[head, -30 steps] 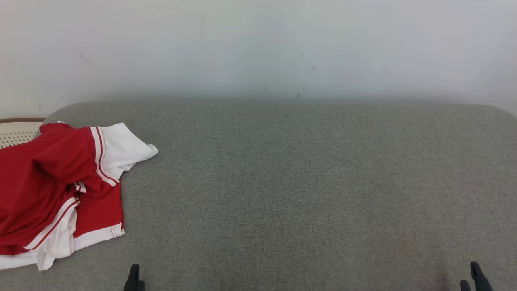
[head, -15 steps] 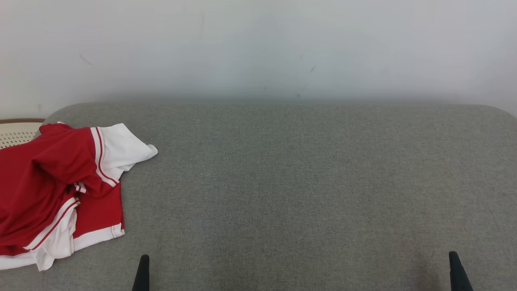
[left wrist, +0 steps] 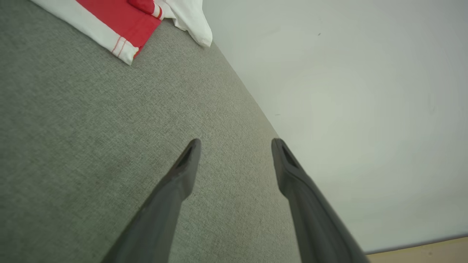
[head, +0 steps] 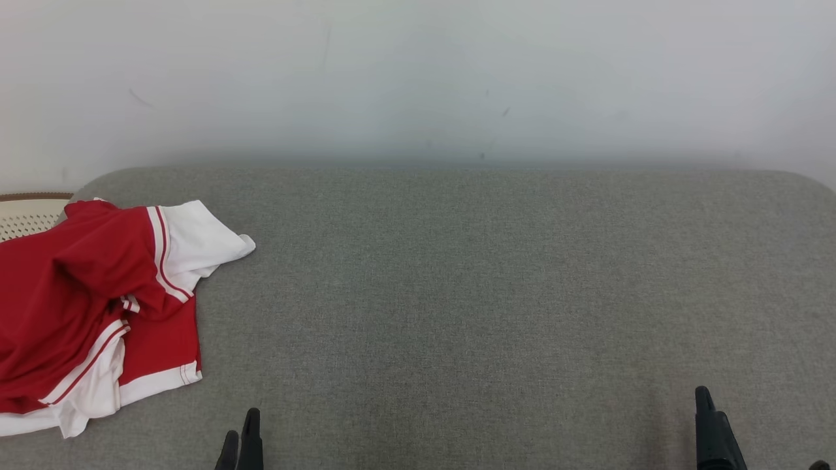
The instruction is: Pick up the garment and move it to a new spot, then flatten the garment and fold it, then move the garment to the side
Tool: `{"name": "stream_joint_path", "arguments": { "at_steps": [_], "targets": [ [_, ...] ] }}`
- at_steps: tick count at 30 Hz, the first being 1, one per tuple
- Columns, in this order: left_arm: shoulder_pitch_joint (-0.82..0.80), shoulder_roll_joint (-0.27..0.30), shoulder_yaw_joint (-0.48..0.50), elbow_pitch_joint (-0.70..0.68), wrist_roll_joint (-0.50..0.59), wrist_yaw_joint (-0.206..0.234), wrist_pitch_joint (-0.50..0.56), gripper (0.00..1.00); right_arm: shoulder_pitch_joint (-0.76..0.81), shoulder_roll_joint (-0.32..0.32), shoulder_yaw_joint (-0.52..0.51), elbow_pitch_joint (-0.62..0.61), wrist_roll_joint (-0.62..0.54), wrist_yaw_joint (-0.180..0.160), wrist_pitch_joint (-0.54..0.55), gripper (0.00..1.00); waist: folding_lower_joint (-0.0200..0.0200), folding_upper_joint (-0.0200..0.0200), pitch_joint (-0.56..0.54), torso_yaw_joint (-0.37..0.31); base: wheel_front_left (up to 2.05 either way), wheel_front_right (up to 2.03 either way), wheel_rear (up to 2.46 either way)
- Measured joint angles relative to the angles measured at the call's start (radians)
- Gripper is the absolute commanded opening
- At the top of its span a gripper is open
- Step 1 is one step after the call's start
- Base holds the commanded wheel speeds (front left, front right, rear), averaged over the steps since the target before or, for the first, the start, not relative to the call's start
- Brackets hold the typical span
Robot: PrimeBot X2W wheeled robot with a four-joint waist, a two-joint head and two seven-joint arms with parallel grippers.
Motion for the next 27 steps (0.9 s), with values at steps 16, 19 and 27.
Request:
{"name": "stream_joint_path", "arguments": {
  "at_steps": [16, 19, 27],
  "targets": [
    [-0.002, 0.008, -0.007, 0.007, 0.298, 0.069, -0.038, 1.0, -0.022, -0.001, 0.061, -0.01, -0.31, 0.0, -0.042, 1.0, 0.0, 0.0, -0.005, 0.001, 0.0, 0.0, 0.0],
    [-0.003, 0.01, -0.008, 0.006, 0.333, 0.084, -0.044, 1.0, -0.023, -0.002, 0.075, -0.013, -0.351, 0.0, -0.044, 1.0, 0.0, 0.0, -0.006, 0.001, 0.0, 0.0, 0.0],
    [-0.006, 0.021, -0.009, 0.009, 0.435, 0.112, -0.061, 1.0, -0.039, -0.002, 0.103, -0.014, -0.459, 0.0, -0.059, 1.0, 0.0, 0.0, -0.007, 0.001, 0.0, 0.0, 0.0]
  ]
}}
